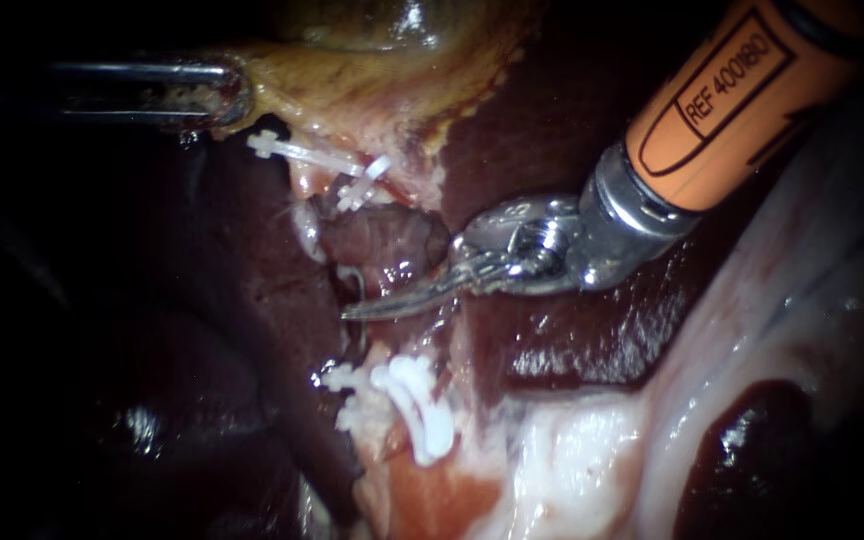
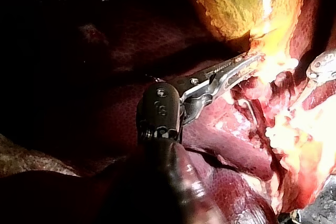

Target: Go back from the cut right tube

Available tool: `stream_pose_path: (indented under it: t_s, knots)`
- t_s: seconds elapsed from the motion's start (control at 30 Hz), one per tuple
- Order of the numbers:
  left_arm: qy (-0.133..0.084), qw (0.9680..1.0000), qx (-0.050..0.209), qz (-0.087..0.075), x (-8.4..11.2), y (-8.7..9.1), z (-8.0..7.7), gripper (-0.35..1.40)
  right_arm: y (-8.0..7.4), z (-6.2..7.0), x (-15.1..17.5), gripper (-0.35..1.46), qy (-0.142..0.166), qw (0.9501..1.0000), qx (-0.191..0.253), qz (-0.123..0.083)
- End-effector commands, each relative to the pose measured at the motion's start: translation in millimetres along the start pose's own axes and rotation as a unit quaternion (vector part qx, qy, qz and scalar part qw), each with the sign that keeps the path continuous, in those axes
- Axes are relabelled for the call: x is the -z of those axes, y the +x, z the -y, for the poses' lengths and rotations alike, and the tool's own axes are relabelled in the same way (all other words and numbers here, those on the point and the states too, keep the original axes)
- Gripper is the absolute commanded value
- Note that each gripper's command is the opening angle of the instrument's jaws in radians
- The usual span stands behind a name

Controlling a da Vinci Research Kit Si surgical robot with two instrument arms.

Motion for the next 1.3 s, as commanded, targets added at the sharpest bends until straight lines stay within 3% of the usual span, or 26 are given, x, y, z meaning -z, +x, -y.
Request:
stream_pose_path:
  t_s: [0.03, 0.17, 0.2, 0.23, 0.27, 0.3, 0.37, 0.53, 0.63, 0.7, 0.87, 1.1, 1.17, 1.3]
  knots:
    - [0.0, 1.0, 0.0, 0.0, 0.0, 0.0, 0.0, -0.35, 0.0, 0.0, 0.0, -0.35, 0.0, 1.0, 0.0, 0.0]
    - [0.0, 1.0, 0.0, 0.0, 0.0, 0.0, 0.1, -0.35, -0.2, -0.1, -0.1, -0.35, 0.001, 1.0, 0.001, 0.001]
    - [0.0, 1.0, 0.0, 0.0, 0.0, 0.0, 0.1, -0.35, -0.3, 0.0, -0.2, 0.09, 0.001, 1.0, 0.007, 0.001]
    - [0.0, 1.0, 0.0, 0.0, 0.0, 0.0, 0.1, -0.35, -0.3, 0.0, -0.3, 0.69, 0.001, 0.9999, 0.013, 0.001]
    - [0.0, 1.0, 0.0, 0.0, 0.0, 0.0, 0.1, -0.35, -0.3, 0.0, -0.4, 1.0, 0.0, 0.9999, 0.016, 0.001]
    - [0.0, 1.0, 0.0, 0.0, 0.0, 0.0, 0.1, -0.35, -0.3, 0.0, -0.5, 1.16, -0.004, 0.9998, 0.019, -0.002]
    - [0.0, 1.0, 0.0, 0.0, 0.0, 0.0, 0.1, -0.35, -0.4, 0.1, -0.8, 1.31, -0.024, 0.9991, 0.031, -0.017]
    - [0.0, 1.0, 0.0, 0.0, 0.0, 0.0, 0.1, -0.35, -0.4, 0.2, -0.9, 1.42, -0.057, 0.9963, 0.054, -0.034]
    - [0.0, 1.0, 0.0, 0.0, 0.0, -0.1, 0.1, -0.35, -0.6, 0.3, -0.5, 1.43, -0.075, 0.9938, 0.077, -0.027]
    - [0.0, 1.0, 0.0, 0.0, 0.0, -0.1, 0.2, -0.35, -0.9, 0.8, 0.1, 1.43, -0.103, 0.9897, 0.099, -0.013]
    - [0.0, 1.0, -0.001, 0.0, 0.0, -0.2, 0.2, -0.35, -1.9, 2.3, 2.3, 1.43, -0.183, 0.9708, 0.146, 0.054]
    - [0.0, 1.0, -0.001, 0.0, 0.0, -0.2, 0.3, -0.35, -3.3, 2.9, 6.1, 1.43, -0.249, 0.9394, 0.184, 0.147]
    - [0.0, 1.0, -0.001, 0.0, 0.0, -0.3, 0.3, -0.35, -4.0, 3.2, 7.1, 1.43, -0.256, 0.9349, 0.188, 0.158]
    - [0.0, 1.0, -0.001, 0.0, -0.1, -0.3, 0.3, -0.35, -5.1, 3.6, 8.7, 1.43, -0.266, 0.9305, 0.194, 0.16]
